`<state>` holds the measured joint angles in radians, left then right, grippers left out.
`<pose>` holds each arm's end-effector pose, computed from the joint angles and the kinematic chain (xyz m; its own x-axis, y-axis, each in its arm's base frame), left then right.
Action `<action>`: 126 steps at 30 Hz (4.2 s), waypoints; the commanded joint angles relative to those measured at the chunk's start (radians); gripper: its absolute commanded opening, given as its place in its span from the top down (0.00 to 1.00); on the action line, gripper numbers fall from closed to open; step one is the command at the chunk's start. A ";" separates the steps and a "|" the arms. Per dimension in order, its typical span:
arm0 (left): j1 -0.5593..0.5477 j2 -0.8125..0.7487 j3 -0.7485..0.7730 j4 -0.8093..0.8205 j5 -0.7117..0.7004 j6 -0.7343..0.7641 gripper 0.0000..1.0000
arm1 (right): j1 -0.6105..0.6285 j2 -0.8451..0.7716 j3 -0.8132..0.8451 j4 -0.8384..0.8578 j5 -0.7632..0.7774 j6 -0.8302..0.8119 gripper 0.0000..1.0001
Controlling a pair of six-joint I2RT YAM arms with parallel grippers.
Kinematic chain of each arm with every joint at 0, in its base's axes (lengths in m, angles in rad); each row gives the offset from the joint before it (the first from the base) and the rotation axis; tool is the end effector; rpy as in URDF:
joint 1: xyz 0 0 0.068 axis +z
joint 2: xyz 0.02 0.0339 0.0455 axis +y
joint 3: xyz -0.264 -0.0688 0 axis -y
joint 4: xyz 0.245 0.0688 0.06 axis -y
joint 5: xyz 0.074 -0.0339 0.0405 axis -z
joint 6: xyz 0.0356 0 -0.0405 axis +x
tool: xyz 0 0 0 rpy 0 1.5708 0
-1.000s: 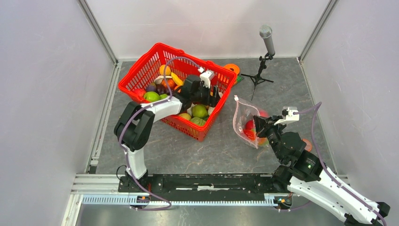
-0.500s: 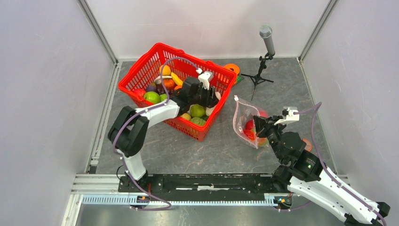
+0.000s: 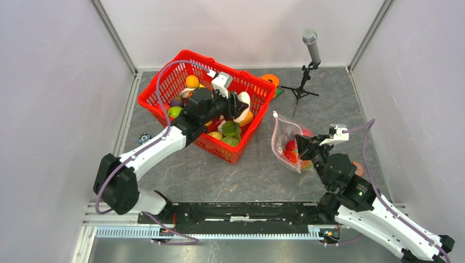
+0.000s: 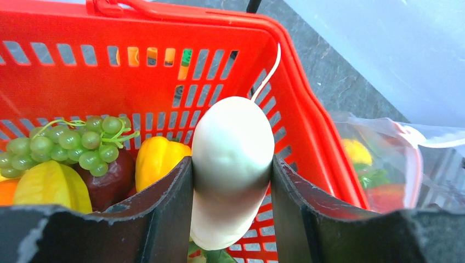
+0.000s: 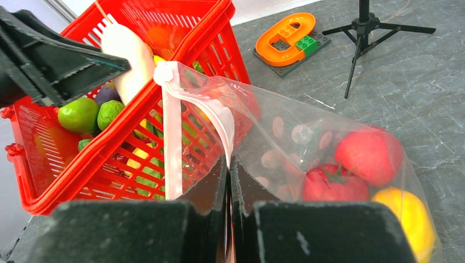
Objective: Place the food in the zip-top bag and seal the zipper
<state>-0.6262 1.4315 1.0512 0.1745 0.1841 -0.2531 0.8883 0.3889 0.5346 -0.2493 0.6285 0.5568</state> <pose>0.2715 -0.2044 0.3174 -0.3409 -0.0572 -0.9383 0.6569 0.6995 -0.2813 0.0867 0.0734 0.2979 -0.1922 0.4413 -0.8765 -0.1853 0.8608 0.4740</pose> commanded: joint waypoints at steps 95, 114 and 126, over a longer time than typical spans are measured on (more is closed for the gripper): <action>-0.511 -0.137 -0.094 0.443 -0.167 0.252 0.00 | 0.003 -0.066 0.078 0.066 0.012 0.062 0.93; -0.152 -0.287 0.022 -0.149 -0.360 0.105 0.00 | 0.003 -0.012 0.078 0.066 -0.037 0.008 0.93; 0.062 -0.012 0.279 -0.753 -0.118 -0.006 0.00 | 0.003 -0.002 0.073 0.065 -0.027 -0.001 0.93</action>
<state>-0.5697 1.3300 1.2751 -0.3325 -0.0738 -0.2371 0.8883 0.3817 0.6044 -0.2104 0.5842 0.5709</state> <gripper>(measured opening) 0.994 0.069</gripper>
